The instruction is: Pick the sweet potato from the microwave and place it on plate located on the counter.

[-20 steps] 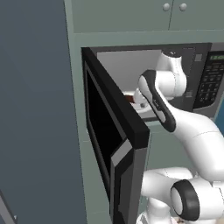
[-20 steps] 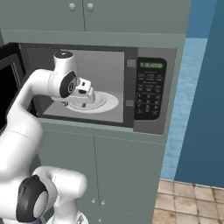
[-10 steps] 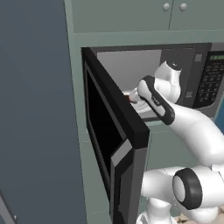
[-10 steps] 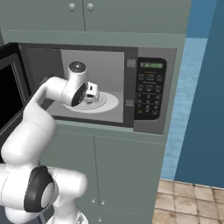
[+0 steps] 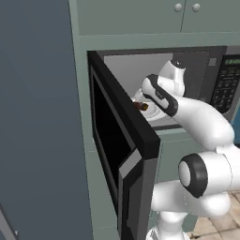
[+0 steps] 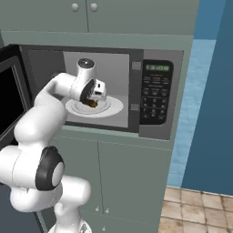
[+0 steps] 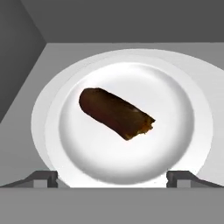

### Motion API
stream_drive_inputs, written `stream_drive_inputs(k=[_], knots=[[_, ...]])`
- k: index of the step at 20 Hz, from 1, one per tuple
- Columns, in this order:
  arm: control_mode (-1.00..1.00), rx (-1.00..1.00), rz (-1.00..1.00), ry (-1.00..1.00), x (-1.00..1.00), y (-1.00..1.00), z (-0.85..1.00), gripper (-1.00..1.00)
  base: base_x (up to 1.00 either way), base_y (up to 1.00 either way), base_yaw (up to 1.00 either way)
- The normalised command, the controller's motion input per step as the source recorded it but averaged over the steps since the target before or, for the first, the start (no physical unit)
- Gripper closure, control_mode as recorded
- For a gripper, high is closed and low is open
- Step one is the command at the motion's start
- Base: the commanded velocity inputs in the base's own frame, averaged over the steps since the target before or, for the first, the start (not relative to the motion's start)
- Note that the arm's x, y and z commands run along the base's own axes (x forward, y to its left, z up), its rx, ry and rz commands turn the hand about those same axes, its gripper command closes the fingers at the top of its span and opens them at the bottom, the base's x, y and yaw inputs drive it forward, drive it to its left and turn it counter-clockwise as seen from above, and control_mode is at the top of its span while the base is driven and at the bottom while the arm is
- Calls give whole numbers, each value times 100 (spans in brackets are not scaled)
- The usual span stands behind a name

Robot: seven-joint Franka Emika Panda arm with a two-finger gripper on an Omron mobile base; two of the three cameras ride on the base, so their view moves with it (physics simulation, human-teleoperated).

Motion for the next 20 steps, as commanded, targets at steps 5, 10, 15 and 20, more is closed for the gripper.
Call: stream_drive_inputs(k=[5, 10, 15, 20], knots=[[-100, -4, 0, 0, 31, 0, -55, -100, 0, 0, 0], [-100, -3, 0, 0, 26, 0, -44, -100, 0, 0, 0], [-100, 0, 0, 0, 37, 0, -2, -100, 0, 0, 0], [-100, 0, 0, 0, 40, 0, 0, -100, 0, 0, 0]])
